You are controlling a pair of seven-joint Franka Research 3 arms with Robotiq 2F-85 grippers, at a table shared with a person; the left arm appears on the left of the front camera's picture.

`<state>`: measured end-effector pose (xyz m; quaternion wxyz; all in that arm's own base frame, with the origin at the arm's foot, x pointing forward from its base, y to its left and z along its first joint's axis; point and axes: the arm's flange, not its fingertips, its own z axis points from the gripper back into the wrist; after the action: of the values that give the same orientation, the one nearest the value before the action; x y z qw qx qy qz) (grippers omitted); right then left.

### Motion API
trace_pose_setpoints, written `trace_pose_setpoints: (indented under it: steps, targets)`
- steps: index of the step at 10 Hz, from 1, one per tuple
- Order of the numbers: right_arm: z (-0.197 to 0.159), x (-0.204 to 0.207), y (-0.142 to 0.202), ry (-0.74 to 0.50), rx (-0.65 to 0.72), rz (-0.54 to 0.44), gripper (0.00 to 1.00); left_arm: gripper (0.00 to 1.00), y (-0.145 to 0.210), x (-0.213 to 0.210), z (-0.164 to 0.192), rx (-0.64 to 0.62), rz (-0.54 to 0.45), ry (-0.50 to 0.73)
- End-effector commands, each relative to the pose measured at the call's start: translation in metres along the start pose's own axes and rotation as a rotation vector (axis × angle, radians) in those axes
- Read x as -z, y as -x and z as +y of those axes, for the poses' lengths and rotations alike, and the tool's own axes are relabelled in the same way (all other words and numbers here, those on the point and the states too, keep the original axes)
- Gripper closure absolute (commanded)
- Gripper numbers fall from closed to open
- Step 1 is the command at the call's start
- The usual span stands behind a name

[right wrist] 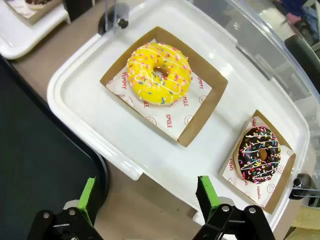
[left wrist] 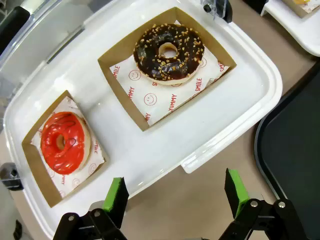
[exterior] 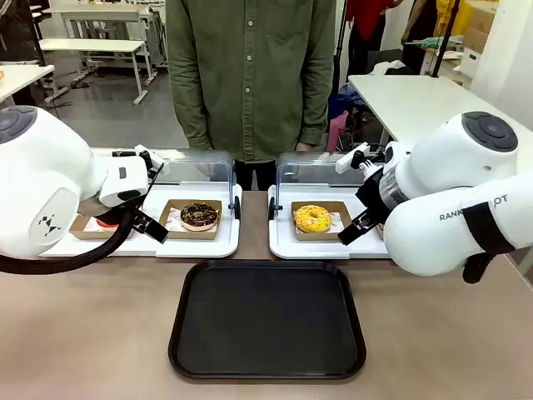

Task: Move the second donut from the left to the tray.
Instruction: Pick up the Paper togo box containing the Donut indicated by the person and place it on the Handle tray.

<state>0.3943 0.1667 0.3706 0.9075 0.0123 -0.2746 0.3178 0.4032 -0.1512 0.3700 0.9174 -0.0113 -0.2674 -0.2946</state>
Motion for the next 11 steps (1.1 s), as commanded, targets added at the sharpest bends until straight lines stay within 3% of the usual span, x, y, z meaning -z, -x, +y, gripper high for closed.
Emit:
trace_pose_setpoints:
  steps: [1, 10, 11]
  targets:
    - [0.000, 0.000, 0.000, 0.000, 0.000, 0.000, 0.00, 0.00, 0.000, 0.000, 0.000, 0.000, 0.000, 0.000]
    - [0.000, 0.000, 0.000, 0.000, 0.000, 0.000, 0.00, 0.00, 0.000, 0.000, 0.000, 0.000, 0.000, 0.000]
    - [0.000, 0.000, 0.000, 0.000, -0.001, 0.000, 0.00, 0.00, -0.015, -0.017, 0.008, -0.012, -0.040, 0.034]
